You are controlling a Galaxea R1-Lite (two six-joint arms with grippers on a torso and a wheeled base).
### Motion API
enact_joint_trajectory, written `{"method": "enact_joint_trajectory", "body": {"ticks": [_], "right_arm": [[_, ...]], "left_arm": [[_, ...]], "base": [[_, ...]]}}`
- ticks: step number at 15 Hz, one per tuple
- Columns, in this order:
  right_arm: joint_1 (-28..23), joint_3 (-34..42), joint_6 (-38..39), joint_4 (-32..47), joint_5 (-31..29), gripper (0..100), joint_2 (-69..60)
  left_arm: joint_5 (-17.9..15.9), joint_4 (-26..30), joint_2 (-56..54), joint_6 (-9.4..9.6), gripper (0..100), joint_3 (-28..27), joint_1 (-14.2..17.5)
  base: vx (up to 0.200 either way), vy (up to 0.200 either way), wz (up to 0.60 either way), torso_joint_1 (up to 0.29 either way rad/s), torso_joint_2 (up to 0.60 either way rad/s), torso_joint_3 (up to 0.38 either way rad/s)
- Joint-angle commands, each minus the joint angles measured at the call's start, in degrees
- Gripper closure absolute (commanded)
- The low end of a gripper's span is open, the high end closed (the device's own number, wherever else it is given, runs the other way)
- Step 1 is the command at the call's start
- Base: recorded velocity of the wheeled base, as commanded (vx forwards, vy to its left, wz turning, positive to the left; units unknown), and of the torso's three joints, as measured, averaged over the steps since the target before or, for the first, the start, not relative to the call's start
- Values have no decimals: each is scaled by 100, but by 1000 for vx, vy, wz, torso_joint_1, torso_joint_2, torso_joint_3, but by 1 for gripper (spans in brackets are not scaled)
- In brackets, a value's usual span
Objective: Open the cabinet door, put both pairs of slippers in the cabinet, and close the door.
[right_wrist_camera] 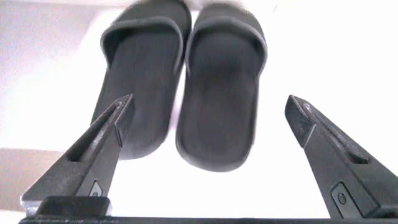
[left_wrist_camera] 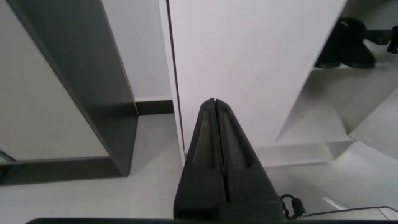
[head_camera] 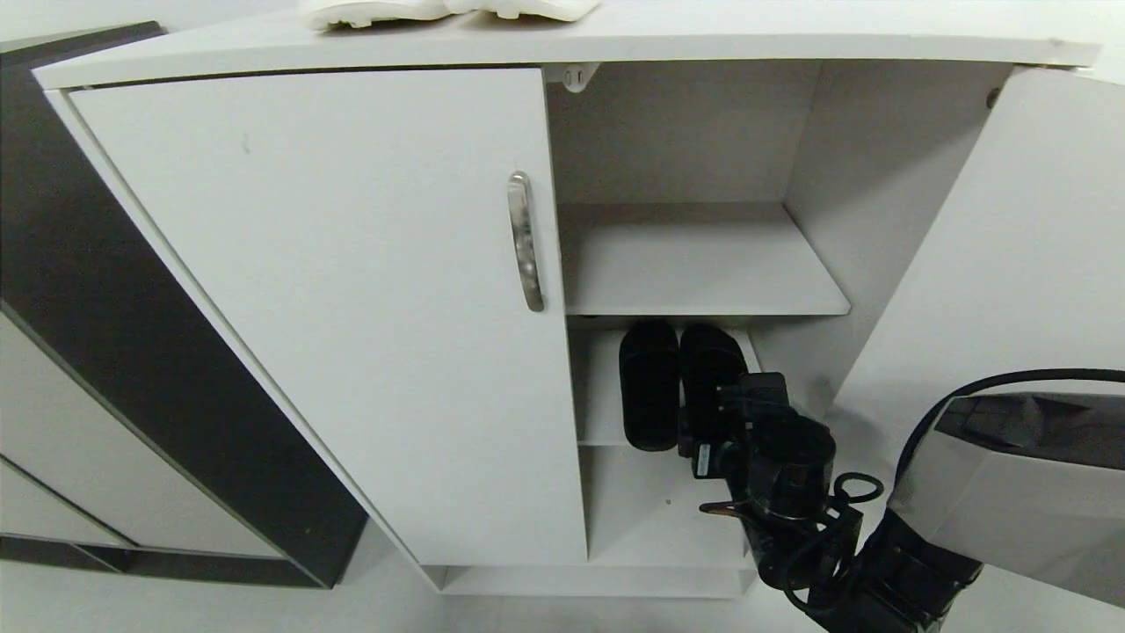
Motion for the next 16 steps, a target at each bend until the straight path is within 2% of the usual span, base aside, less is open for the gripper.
{"method": "enact_joint_trajectory", "body": {"ticks": [1, 4, 16], "right_arm": [[51, 40, 2, -10, -2, 0, -90], [51, 66, 2, -10, -2, 0, -108], [59, 172, 11, -19, 15, 0, -11]], "left_arm": [[1, 4, 9, 6, 100, 0, 4], [1, 4, 9, 6, 100, 0, 4], [1, 4, 9, -3, 100, 0, 4]], "base": [[-200, 0, 0, -2, -2, -2], [-200, 0, 0, -1, 4, 1], [0, 0, 0, 0, 0, 0]]}}
